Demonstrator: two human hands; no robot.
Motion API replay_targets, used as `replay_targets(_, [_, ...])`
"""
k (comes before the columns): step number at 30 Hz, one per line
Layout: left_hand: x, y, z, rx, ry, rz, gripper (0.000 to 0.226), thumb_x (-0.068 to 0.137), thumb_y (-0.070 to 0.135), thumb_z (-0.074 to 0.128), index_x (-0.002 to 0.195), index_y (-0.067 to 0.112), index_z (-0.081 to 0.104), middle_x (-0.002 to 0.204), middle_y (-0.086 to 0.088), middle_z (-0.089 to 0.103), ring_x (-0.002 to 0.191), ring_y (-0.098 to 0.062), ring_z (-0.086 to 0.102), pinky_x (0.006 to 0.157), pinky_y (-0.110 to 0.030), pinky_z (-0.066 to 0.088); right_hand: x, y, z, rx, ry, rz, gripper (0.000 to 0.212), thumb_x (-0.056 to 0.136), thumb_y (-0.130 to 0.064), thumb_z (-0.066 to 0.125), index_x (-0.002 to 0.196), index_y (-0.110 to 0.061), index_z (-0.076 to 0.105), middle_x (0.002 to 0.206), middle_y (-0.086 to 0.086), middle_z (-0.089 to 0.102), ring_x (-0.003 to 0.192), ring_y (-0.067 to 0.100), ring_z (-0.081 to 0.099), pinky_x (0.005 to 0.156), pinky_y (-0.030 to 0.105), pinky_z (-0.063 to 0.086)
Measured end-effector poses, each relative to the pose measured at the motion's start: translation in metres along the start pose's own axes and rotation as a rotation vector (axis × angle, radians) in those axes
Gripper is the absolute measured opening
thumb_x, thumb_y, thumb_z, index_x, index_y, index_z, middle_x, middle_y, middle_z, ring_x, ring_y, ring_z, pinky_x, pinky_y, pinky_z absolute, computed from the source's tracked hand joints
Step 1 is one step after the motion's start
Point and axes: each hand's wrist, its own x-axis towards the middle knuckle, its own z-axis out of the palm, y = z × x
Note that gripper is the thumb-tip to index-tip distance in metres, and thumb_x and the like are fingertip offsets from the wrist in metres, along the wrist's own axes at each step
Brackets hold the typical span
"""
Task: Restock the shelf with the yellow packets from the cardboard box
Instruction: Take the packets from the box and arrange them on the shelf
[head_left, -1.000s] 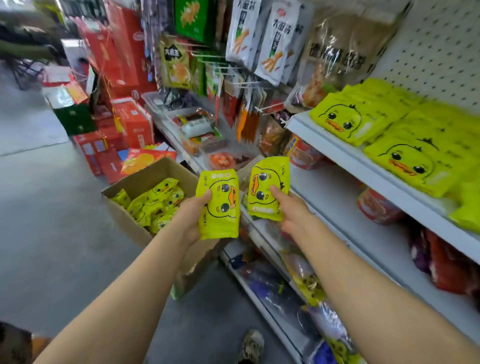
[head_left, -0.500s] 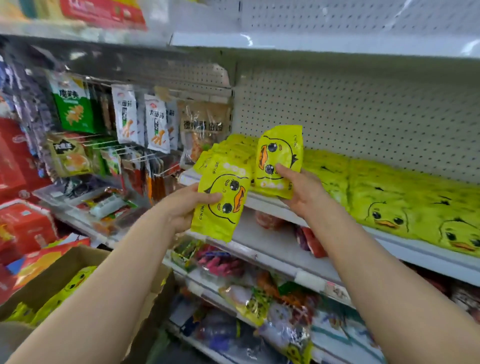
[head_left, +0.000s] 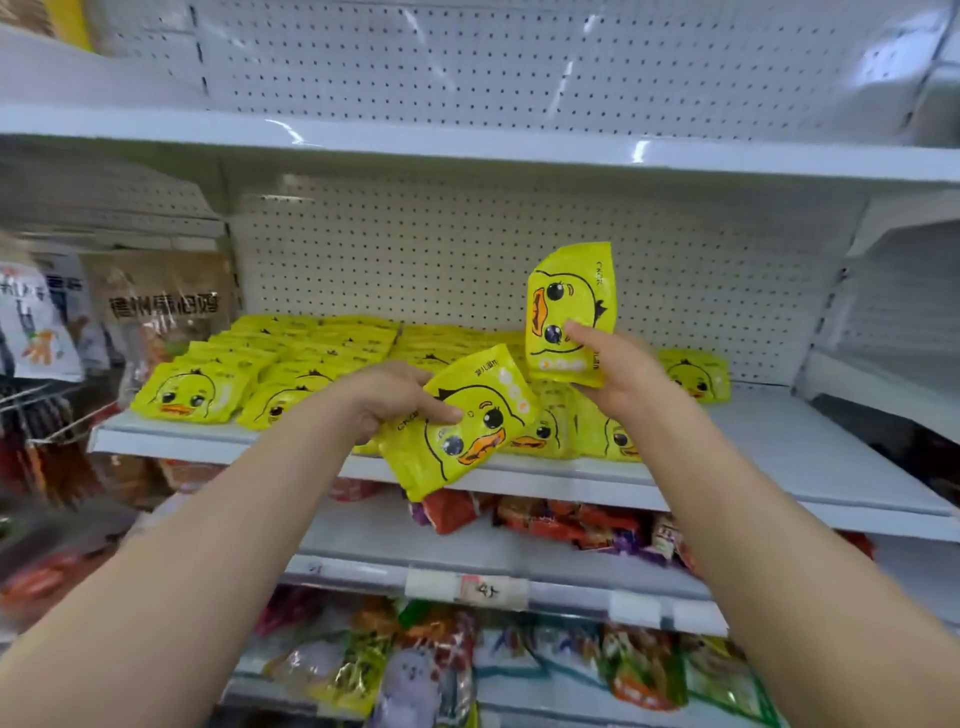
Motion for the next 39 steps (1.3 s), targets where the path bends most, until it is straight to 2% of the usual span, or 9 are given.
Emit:
replay_targets(3, [0.021,0.026,0.04,0.095,-0.07,-0.001,0.045,0.07,0.012,0.085,0.111,0.012,0.068,0.1,-0.007,0.075,0.088,-0.024,0.073,0.079,-0.046,0.059,0.02,-0.014,-0.042,0.0,0.002,-0.022,0.038,0.081,-0.026,0.079,0.116,-0.02,0.065,0.11,0.001,0.074,0.095,0.023,0.072,0.083,0.039,0.057])
replay_targets(6, [0.045,0.053,0.081,0.214,-0.095,-0.009,0.081,0.047,0.031,0.096,0.12,0.014,0.065,0.117,-0.008,0.07,0.109,-0.029,0.066,0.095,-0.053,0.051,0.046,-0.025,-0.091,-0.02,0.015,-0.052,0.043,0.079,-0.027,0.08,0.118,-0.019,0.067,0.108,0.003,0.075,0.094,0.027,0.074,0.082,0.044,0.059])
replay_targets(10, [0.09,0.091,0.14,0.288,-0.188,-0.006,0.033,0.078,0.015,0.08,0.109,0.01,0.07,0.104,-0.013,0.074,0.099,-0.032,0.07,0.089,-0.055,0.054,0.073,-0.046,-0.161,-0.028,0.054,-0.086,0.024,0.083,-0.018,0.077,0.106,-0.017,0.069,0.097,0.005,0.077,0.079,0.023,0.075,0.057,0.032,0.059])
replay_targets(15, [0.154,0.142,0.226,0.402,-0.294,-0.006,0.032,0.08,0.013,0.077,0.111,0.014,0.07,0.103,-0.011,0.074,0.096,-0.029,0.071,0.089,-0.053,0.054,0.107,-0.064,-0.248,-0.082,0.112,-0.15,0.016,0.083,-0.008,0.076,0.096,-0.015,0.07,0.084,0.005,0.077,0.064,0.019,0.074,0.05,0.028,0.056])
replay_targets(21, [0.239,0.182,0.301,0.634,-0.242,0.058,0.039,0.075,0.019,0.083,0.112,0.015,0.07,0.108,-0.005,0.072,0.106,-0.027,0.066,0.093,-0.042,0.053,0.148,-0.07,-0.325,-0.134,0.155,-0.196,0.02,0.079,-0.006,0.078,0.097,-0.013,0.071,0.091,0.008,0.076,0.078,0.025,0.074,0.068,0.039,0.062])
replay_targets(26, [0.294,0.182,0.331,0.877,-0.101,0.14,0.061,0.077,0.034,0.08,0.128,0.008,0.059,0.131,-0.007,0.058,0.124,-0.028,0.053,0.099,-0.039,0.044,0.175,-0.067,-0.362,-0.162,0.227,-0.227,0.017,0.081,-0.008,0.077,0.09,-0.02,0.071,0.093,0.003,0.075,0.079,0.02,0.073,0.06,0.029,0.059])
replay_targets(31, [0.328,0.169,0.339,0.909,-0.137,0.213,0.048,0.074,0.036,0.082,0.108,0.006,0.067,0.094,-0.005,0.061,0.096,-0.026,0.059,0.076,-0.033,0.043,0.19,-0.055,-0.377,-0.177,0.238,-0.217,0.017,0.082,-0.008,0.077,0.089,-0.022,0.07,0.09,0.001,0.074,0.072,0.014,0.071,0.055,0.025,0.057])
replay_targets(35, [0.346,0.164,0.343,0.976,-0.115,0.264,0.058,0.077,0.035,0.08,0.126,0.012,0.059,0.114,-0.01,0.06,0.111,-0.028,0.057,0.082,-0.033,0.045,0.198,-0.045,-0.387,-0.2,0.249,-0.192,0.025,0.08,-0.009,0.079,0.103,-0.013,0.072,0.097,0.005,0.075,0.085,0.023,0.073,0.074,0.037,0.06])
replay_targets(39, [0.366,0.157,0.341,1.005,-0.091,0.321,0.048,0.077,0.034,0.08,0.116,0.012,0.061,0.097,0.002,0.052,0.094,-0.021,0.052,0.071,-0.027,0.039,0.205,-0.038,-0.394,-0.221,0.245,-0.19,0.028,0.079,-0.008,0.079,0.107,-0.011,0.073,0.099,0.007,0.076,0.087,0.024,0.073,0.072,0.035,0.059])
